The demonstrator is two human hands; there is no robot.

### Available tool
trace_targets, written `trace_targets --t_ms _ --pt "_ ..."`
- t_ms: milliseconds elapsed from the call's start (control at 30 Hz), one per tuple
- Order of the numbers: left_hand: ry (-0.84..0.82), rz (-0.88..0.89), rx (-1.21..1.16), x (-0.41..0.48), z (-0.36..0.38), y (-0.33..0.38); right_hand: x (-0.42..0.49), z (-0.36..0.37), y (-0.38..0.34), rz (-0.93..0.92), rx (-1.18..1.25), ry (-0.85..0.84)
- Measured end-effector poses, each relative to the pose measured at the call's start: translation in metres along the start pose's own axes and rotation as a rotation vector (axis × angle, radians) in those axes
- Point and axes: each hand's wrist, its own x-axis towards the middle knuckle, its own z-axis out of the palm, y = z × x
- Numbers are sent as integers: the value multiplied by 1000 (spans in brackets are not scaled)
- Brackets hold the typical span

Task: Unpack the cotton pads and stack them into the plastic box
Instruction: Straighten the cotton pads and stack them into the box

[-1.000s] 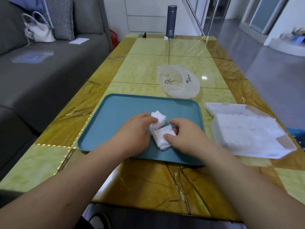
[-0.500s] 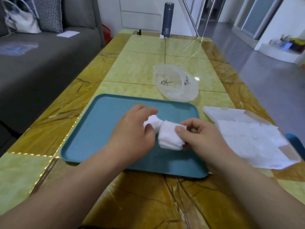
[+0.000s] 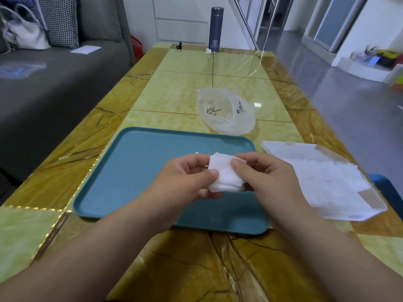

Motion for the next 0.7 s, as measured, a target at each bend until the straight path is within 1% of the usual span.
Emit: trace_targets --t_ms 133,233,300,400,533,600,700 --pt "10 3 -11 2 -1 -2 1 -1 0 18 43 25" --pt "69 5 54 3 -1 -6 5 -5 -2 -30 32 80" --pt "101 -1 54 4 -2 -7 8 -9 -4 -35 55 98" --pt "73 -20 83 4 1 -5 7 -9 -3 28 104 38" --pt "87 -81 14 4 6 0 2 -3 4 23 5 11" --pt "93 -62 80 4 4 -1 0 0 5 27 -9 10" --pt "112 15 210 4 0 -4 1 2 6 13 -24 22"
